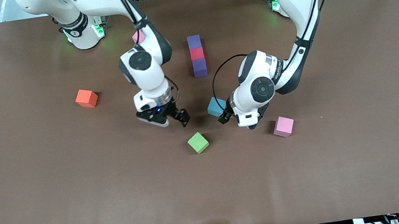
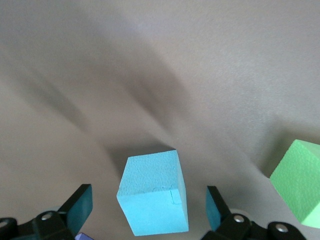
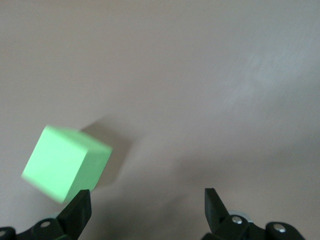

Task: Arrange blocks into number 1
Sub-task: 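Grasp the cyan cube with the left gripper while the right gripper grasps green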

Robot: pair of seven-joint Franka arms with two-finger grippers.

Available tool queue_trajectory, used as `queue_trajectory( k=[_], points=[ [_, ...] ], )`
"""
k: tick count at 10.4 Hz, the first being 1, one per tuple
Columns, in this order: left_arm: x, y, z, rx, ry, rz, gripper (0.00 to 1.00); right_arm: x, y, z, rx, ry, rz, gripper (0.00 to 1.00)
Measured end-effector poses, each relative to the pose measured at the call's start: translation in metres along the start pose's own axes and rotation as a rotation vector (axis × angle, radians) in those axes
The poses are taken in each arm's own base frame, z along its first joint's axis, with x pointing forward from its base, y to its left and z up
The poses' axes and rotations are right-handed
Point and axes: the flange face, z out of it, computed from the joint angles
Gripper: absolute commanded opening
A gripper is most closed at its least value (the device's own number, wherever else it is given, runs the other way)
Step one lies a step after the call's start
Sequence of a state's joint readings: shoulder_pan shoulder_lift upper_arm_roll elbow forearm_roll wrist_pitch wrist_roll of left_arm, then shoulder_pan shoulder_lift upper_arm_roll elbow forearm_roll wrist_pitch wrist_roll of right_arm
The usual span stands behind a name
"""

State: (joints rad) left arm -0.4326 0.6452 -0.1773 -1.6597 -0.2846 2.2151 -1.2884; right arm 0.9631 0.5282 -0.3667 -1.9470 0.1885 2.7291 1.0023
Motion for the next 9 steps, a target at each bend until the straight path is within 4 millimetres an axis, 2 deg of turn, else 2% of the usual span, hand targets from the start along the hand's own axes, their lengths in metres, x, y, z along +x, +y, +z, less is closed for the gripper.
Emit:
queue_trajectory(
  k=[1, 2, 3, 5, 7, 9],
  points=[
    [0.0, 0.0, 0.008, 0.006, -0.019, -0.015, 1.0, 0.01, 0.007, 0.003, -0.007, 0.005, -0.017, 1.0],
    [-0.002, -0.001, 0.017, 0.016, -0.031, -0.032, 1.0, 0.01, 0.007, 0.005, -0.008, 0.007, -0.035, 1.0],
    [-0.003, -0.001, 0.025, 0.027, -0.035, -0.055, 1.0, 0.006, 0.0, 0.006, 0.0, 0.011, -0.048, 1.0],
    [-0.009, -0.002, 0.033, 0.04, -0.04, -0.082, 1.0, 0.005, -0.025, 0.011, 0.029, 0.035, -0.06, 1.0],
    [-0.016, -0.001, 0.037, 0.046, -0.043, -0.092, 1.0, 0.016, -0.045, 0.016, 0.056, 0.066, -0.062, 1.0],
    [-0.02, -0.003, 0.051, 0.067, -0.047, -0.088, 1.0, 0.024, -0.057, 0.016, 0.072, 0.086, -0.124, 1.0]
  ],
)
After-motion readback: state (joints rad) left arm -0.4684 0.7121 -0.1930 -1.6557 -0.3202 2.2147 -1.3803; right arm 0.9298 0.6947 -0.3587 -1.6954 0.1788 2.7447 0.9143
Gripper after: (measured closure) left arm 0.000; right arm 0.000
